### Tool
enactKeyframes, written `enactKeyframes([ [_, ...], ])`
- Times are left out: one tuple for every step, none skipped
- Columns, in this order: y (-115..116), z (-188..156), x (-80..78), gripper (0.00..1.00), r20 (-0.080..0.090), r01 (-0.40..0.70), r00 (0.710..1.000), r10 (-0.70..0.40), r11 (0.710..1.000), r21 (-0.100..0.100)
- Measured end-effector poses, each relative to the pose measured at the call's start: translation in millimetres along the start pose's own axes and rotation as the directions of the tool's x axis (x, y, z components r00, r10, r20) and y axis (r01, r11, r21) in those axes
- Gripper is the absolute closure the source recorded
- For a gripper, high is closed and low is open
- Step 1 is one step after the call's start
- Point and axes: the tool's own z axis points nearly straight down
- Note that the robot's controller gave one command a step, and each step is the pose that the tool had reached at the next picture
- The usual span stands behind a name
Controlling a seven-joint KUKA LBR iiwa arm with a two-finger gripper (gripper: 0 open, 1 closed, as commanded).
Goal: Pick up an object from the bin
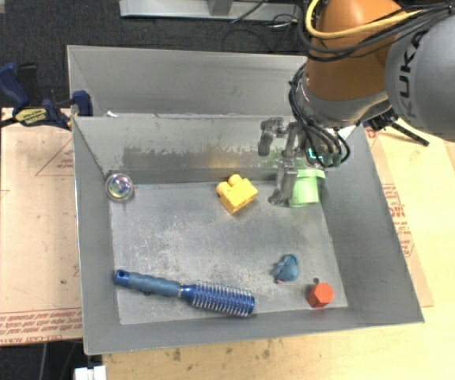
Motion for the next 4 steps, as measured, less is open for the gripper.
enactKeyframes([
  [-25, 107, 65.3, 0.0, -0.004, 0.084, 0.996, -0.084, 0.996, 0.0],
  [-82, 160, 141.9, 0.0, 0.005, 0.237, 0.972, -0.237, 0.972, 0.002],
  [-79, 159, 140.3, 1.0, 0.007, 0.242, 0.97, -0.242, 0.97, 0.002],
  [-67, 15, 146.2, 1.0, 0.017, 0.259, 0.966, -0.259, 0.966, 0.006],
])
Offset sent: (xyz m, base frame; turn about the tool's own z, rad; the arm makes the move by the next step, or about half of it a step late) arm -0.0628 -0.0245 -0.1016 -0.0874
